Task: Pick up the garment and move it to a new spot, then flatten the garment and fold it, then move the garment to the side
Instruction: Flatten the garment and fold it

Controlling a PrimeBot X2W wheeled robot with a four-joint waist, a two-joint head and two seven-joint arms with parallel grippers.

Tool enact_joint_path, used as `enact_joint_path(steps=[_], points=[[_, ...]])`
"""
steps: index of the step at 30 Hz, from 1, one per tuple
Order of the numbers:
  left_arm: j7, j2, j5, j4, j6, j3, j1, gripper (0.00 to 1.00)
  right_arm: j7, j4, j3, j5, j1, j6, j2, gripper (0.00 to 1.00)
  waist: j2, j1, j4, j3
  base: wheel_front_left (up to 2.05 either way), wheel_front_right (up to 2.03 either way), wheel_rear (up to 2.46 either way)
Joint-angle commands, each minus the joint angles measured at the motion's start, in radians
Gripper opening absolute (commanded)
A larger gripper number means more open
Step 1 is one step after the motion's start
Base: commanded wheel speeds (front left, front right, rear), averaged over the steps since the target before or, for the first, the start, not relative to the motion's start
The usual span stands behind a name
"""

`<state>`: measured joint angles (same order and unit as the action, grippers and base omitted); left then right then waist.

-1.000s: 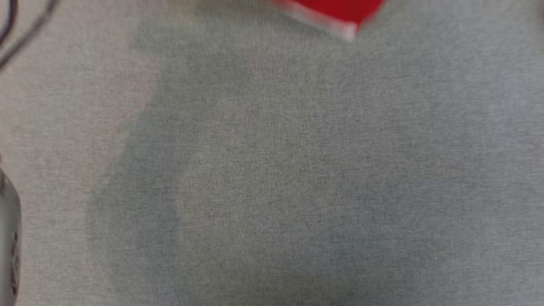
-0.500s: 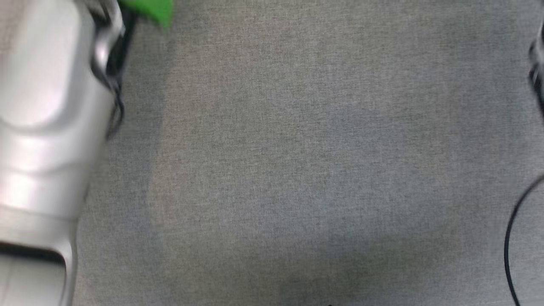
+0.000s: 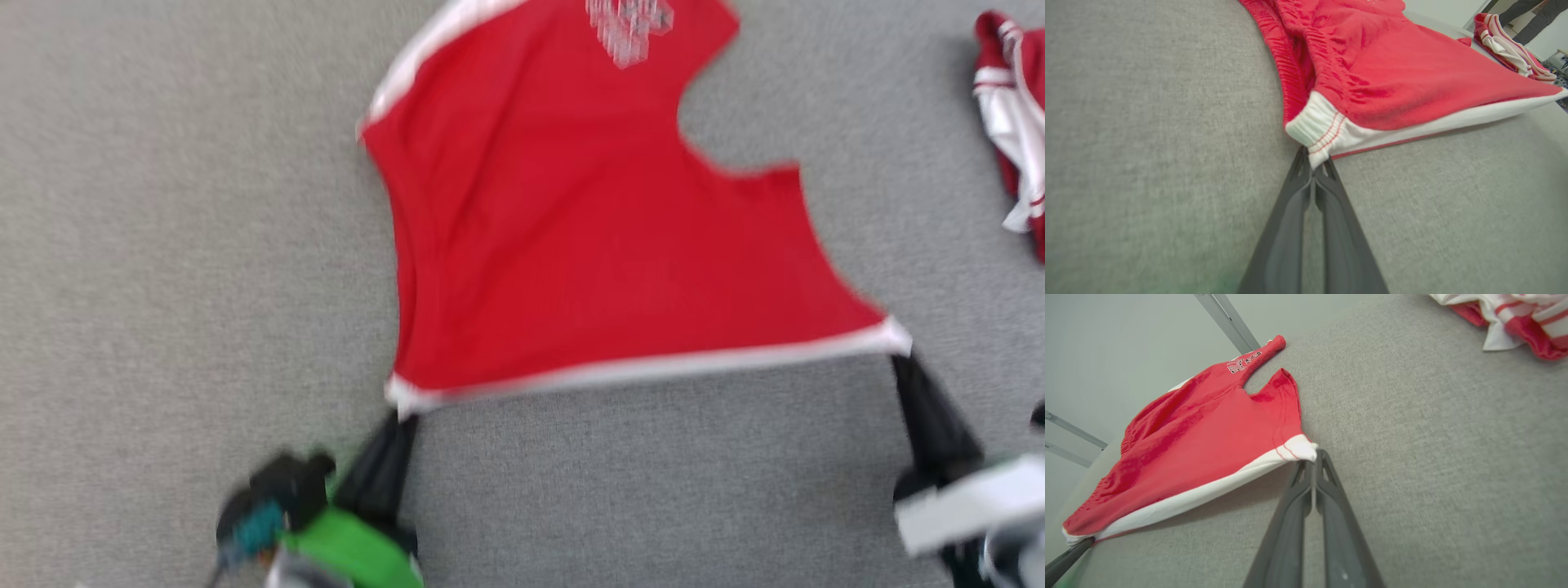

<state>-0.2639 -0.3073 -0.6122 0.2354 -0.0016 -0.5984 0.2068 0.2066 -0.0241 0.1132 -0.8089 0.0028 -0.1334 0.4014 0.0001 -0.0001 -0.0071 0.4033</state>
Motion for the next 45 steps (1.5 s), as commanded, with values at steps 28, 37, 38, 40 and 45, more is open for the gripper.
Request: enact_joint_path(steps=[28, 37, 38, 40, 45], points=[[0.221, 0.120, -0.102, -0.172, 0.068, -0.004, 0.011, 0.00, -0.386, -0.022, -0.139, 0.082, -0.153, 0.004, 0.116, 0.00, -0.0001, 0.0001, 0.256, -0.080, 0.00, 0.00, 0.00], [0.251, 0.195, -0.092, -0.005, 0.054, -0.022, 0.197, 0.00, -0.554, -0.185, -0.048, 0.132, -0.459, 0.004, 0.176, 0.00, -0.0001, 0.0001, 0.337, 0.021, 0.00, 0.00, 0.00], [0.251, 0.198, -0.087, 0.010, 0.051, -0.027, 0.213, 0.00, -0.568, -0.203, -0.029, 0.141, -0.486, 0.004, 0.180, 0.00, -0.0001, 0.0001, 0.344, 0.028, 0.00, 0.00, 0.00], [0.251, 0.206, -0.087, 0.029, 0.043, -0.033, 0.233, 0.00, -0.584, -0.232, -0.004, 0.150, -0.532, 0.004, 0.179, 0.00, -0.0001, 0.0001, 0.358, 0.039, 0.00, 0.00, 0.00], [0.257, 0.222, -0.092, 0.066, 0.029, -0.048, 0.282, 0.00, -0.617, -0.288, 0.052, 0.168, -0.606, 0.004, 0.195, 0.00, -0.0001, 0.0001, 0.383, 0.053, 0.00, 0.00, 0.00]])
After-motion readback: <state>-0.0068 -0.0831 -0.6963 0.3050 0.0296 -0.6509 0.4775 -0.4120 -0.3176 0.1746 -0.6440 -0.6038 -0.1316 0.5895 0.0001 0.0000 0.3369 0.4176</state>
